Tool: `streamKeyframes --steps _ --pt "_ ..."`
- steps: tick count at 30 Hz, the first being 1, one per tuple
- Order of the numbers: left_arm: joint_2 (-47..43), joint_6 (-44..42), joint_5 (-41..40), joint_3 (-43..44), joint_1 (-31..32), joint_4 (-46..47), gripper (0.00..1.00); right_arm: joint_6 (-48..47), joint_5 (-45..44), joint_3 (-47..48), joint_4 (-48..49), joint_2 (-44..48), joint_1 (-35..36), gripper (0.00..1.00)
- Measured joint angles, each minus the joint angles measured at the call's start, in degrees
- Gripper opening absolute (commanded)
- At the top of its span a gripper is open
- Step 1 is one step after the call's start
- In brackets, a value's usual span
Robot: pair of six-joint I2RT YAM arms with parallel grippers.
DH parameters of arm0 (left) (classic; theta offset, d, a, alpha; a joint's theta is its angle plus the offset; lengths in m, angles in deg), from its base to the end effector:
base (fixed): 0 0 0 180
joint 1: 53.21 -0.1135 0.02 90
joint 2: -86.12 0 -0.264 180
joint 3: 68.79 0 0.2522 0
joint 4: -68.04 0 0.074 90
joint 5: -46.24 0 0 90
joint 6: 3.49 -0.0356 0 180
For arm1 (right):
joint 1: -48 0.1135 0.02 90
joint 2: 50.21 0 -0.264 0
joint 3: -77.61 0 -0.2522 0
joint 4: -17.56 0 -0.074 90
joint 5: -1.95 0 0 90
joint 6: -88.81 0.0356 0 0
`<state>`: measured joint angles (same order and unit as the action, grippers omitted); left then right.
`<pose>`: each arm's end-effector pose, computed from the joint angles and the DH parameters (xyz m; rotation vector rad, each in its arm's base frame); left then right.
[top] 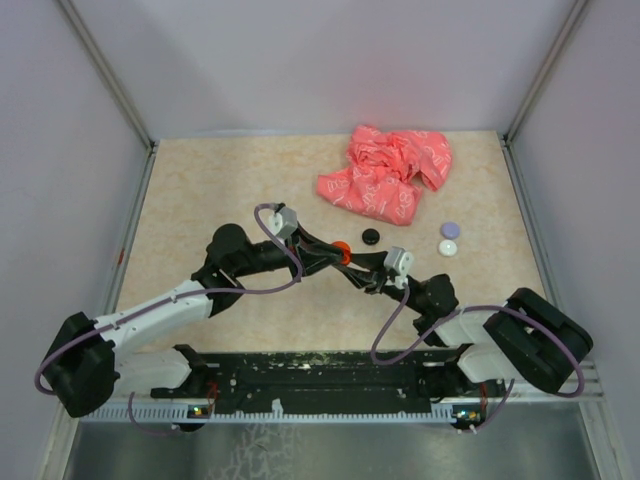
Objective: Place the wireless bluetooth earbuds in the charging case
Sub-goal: Place the earbud in the charging case, then adjust the earbud at the center of the board.
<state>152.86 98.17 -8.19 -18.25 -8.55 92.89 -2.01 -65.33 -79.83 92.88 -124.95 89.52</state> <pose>0.1702 -0.1973 0.3012 0.9459 1.2567 -1.2259 0.1432 0.1451 0.2110 -0.7672 0.9786 0.8508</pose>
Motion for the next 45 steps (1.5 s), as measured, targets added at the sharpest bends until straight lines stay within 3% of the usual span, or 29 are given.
streamKeyframes --steps 18,24,31,35,40,45 --pt "-0.6 -3.0 -0.4 0.0 0.0 0.3 0.17 0.4 0.7 -0.1 0.1 0.0 0.0 0.0" --pt "-4.3 -4.2 -4.5 -0.2 0.0 -3.6 0.16 0.8 -3.6 -1.5 -2.0 1.8 0.0 0.0" --pt "-8.5 -5.1 -19.8 -0.4 0.2 -17.8 0.15 2.3 -10.3 -3.1 -19.3 12.3 0.1 0.0" --pt "-4.7 -3.0 -32.2 1.0 0.0 -30.9 0.15 2.3 -14.8 -3.1 -24.9 13.8 0.1 0.0" --pt "5.9 1.4 -41.9 5.3 -1.7 -43.6 0.17 2.3 -16.5 -3.5 -24.6 10.9 0.1 0.0" --pt "12.9 4.2 -44.3 8.6 -5.9 -49.9 0.18 2.3 -17.0 -4.7 -23.5 9.7 0.1 0.0"
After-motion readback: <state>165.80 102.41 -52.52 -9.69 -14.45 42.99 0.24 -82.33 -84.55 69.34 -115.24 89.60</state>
